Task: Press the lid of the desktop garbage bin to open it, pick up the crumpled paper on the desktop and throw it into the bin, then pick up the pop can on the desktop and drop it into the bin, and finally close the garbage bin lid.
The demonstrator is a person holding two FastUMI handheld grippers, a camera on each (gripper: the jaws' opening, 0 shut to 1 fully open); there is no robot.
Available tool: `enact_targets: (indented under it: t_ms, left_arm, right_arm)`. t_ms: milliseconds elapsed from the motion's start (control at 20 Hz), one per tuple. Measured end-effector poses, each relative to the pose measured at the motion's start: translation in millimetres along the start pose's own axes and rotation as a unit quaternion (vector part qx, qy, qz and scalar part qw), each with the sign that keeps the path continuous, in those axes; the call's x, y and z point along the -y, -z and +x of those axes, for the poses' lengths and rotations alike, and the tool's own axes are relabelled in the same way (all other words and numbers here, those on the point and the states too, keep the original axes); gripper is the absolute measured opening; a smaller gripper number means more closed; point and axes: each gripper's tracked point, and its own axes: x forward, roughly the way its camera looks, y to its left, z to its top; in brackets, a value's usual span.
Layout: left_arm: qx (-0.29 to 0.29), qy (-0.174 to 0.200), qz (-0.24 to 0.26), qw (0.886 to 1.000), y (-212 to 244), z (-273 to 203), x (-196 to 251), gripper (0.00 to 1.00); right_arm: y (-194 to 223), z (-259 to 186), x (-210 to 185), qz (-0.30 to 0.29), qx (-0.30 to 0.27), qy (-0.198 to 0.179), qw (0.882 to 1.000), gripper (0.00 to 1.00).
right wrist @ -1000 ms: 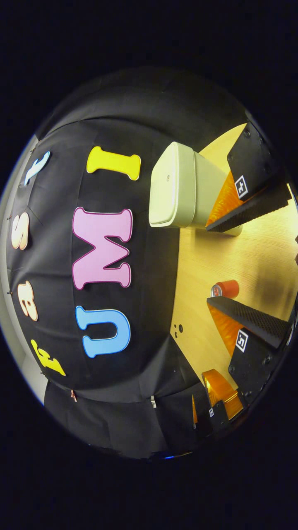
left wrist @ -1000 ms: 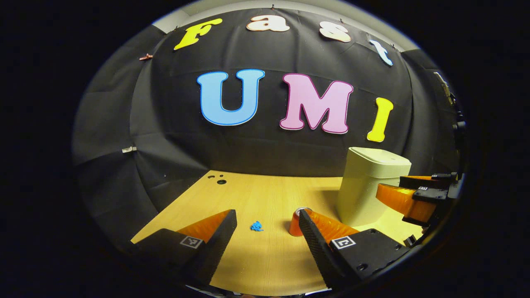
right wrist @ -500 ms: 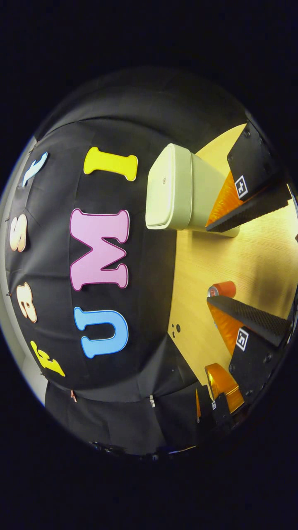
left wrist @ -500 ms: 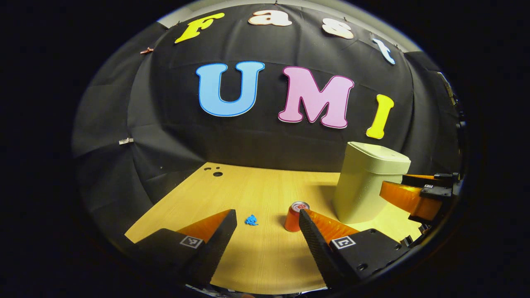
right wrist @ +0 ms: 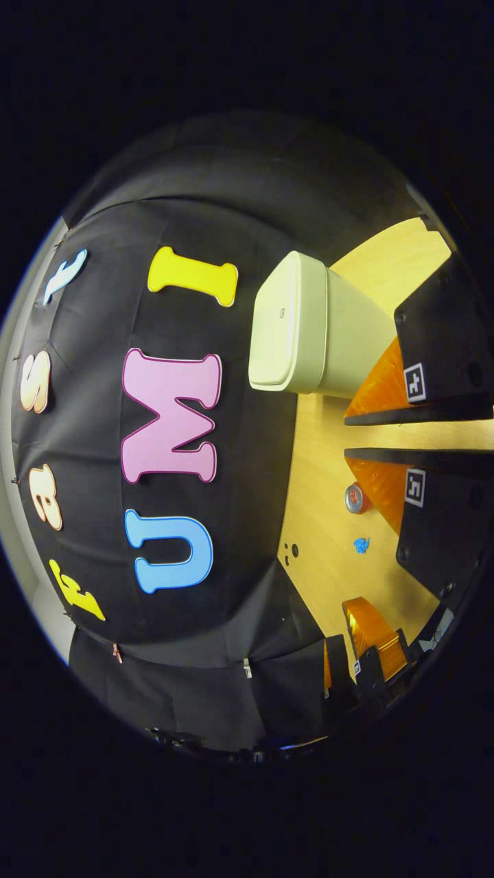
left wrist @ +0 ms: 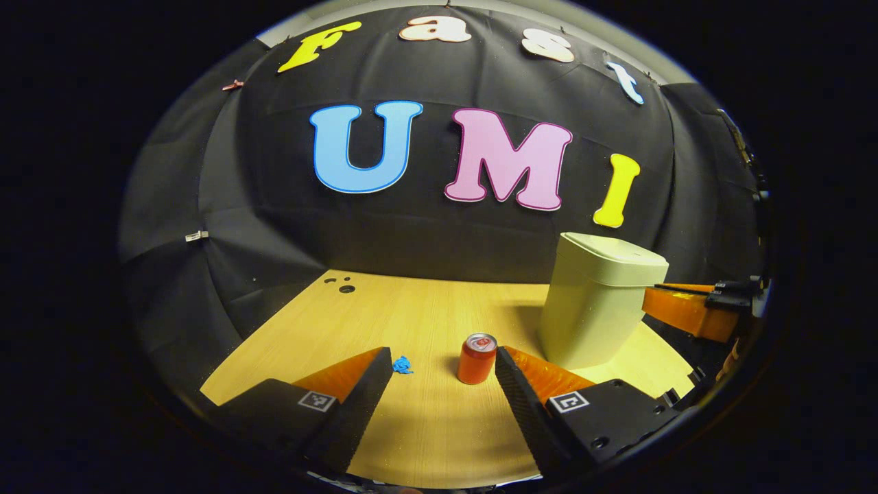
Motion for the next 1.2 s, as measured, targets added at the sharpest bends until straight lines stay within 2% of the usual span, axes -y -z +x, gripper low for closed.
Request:
enact_targets:
  t_ms: [50,150,300,350,400,450,500,550,950,1200]
  left_arm:
    - [-0.001,0.002,0.001,1.0,1,0,2,0.97]
    - [-0.002,0.006,0.006,1.0,1,0,6,0.97]
    - [-0.004,0.008,0.009,1.0,3,0,7,0.96]
    - [-0.005,0.008,0.009,1.0,5,1,7,0.96]
    - [-0.006,0.008,0.008,1.0,5,1,7,0.97]
    - [-0.007,0.006,0.006,1.0,7,2,6,0.97]
    - [-0.009,0.006,0.005,1.0,7,2,6,0.97]
    - [-0.01,0.005,0.005,1.0,8,3,6,0.97]
    - [-0.015,-0.002,0.004,1.0,12,11,2,0.97]
    - [-0.016,-0.015,0.002,1.0,11,16,-5,0.97]
  right_arm:
    - [-2,-3,3,0.001,-0.002,0.009,1.0,0.2]
    - [-1,6,7,0.007,-0.001,0.008,1.0,0.07]
    - [-2,2,3,0.021,-0.002,-0.007,1.0,0.06]
    - [-3,0,-2,0.028,-0.005,-0.017,0.999,0.1]
    - [-1,4,-1,0.027,-0.011,-0.019,0.999,0.05]
    - [0,5,3,0.024,-0.012,-0.014,1.0,0.05]
    - [-1,7,5,0.021,-0.012,-0.012,1.0,0.1]
    - [-2,8,7,0.016,-0.014,-0.01,1.0,0.05]
    - [-35,24,33,0.018,0.012,0.01,1.0,0.05]
    - [-62,45,75,0.017,0.028,0.049,0.998,0.05]
